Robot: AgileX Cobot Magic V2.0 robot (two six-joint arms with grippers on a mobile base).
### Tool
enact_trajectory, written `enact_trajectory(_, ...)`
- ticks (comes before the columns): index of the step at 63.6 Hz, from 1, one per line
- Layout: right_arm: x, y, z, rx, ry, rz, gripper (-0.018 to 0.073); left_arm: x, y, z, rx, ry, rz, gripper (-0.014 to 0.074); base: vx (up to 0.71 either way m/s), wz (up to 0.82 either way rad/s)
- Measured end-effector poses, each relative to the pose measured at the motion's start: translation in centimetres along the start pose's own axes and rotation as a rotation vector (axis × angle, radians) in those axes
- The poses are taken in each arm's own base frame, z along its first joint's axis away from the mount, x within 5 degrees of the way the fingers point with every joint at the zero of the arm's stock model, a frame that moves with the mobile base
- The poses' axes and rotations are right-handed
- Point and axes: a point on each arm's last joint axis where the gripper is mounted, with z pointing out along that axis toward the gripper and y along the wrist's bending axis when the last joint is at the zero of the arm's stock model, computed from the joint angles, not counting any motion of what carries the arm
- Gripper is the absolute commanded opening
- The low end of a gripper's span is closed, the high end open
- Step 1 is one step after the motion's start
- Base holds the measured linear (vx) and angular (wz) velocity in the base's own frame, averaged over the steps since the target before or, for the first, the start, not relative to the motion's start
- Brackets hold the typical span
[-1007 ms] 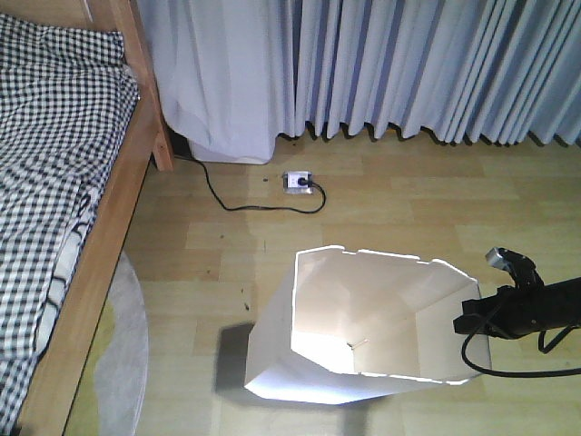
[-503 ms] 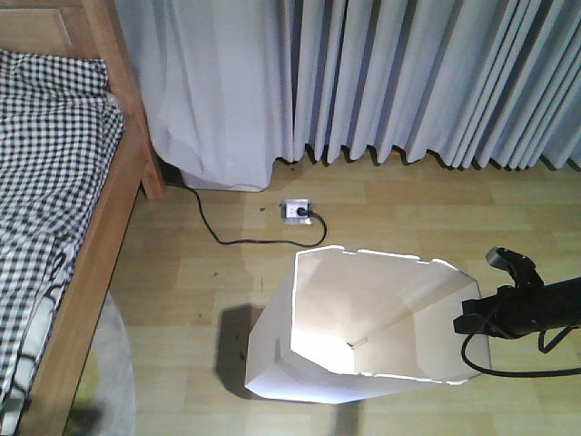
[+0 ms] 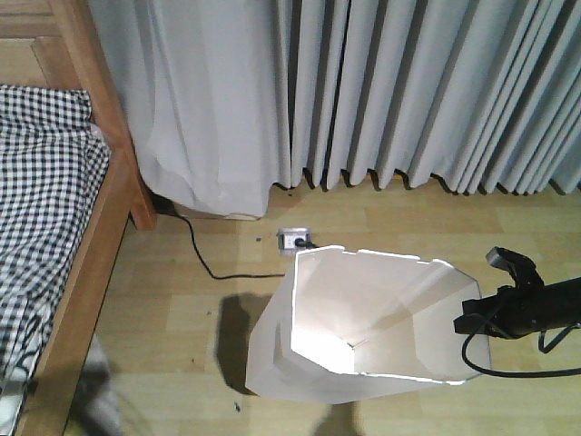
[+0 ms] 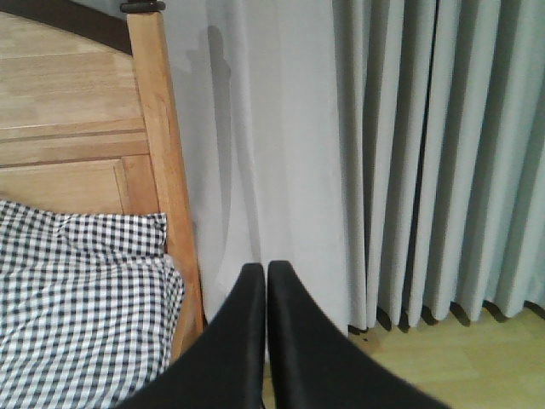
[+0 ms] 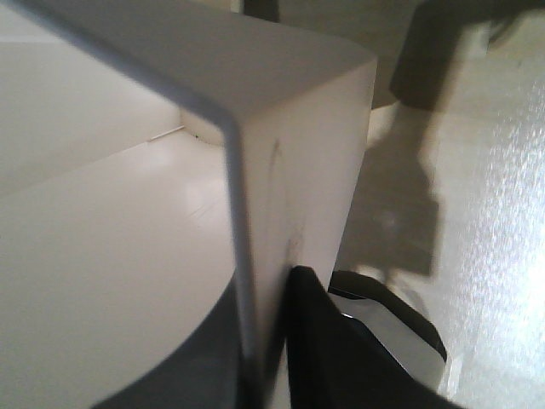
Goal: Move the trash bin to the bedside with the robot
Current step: 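Carry the bin in the right gripper to the floor beside the bed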
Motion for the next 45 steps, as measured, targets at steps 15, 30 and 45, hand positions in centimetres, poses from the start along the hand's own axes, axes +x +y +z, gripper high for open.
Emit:
enact_trajectory(15,0.00,0.00,0.00,0.000,0.000,0.000,-0.0005,0.00,0.00,0.00,0.000,0.000,0.000,-0.0006,0.26,0.02)
enact_trajectory(30,0.00,0.00,0.00,0.000,0.000,0.000,-0.0005,0.00,0.00,0.00,0.000,0.000,0.000,-0.0006,0.25,0.01)
enact_trajectory(45,0.00,0.00,0.00,0.000,0.000,0.001,-0.0005,0.00,0.00,0.00,0.000,0.000,0.000,-0.0006,0.20,0.00)
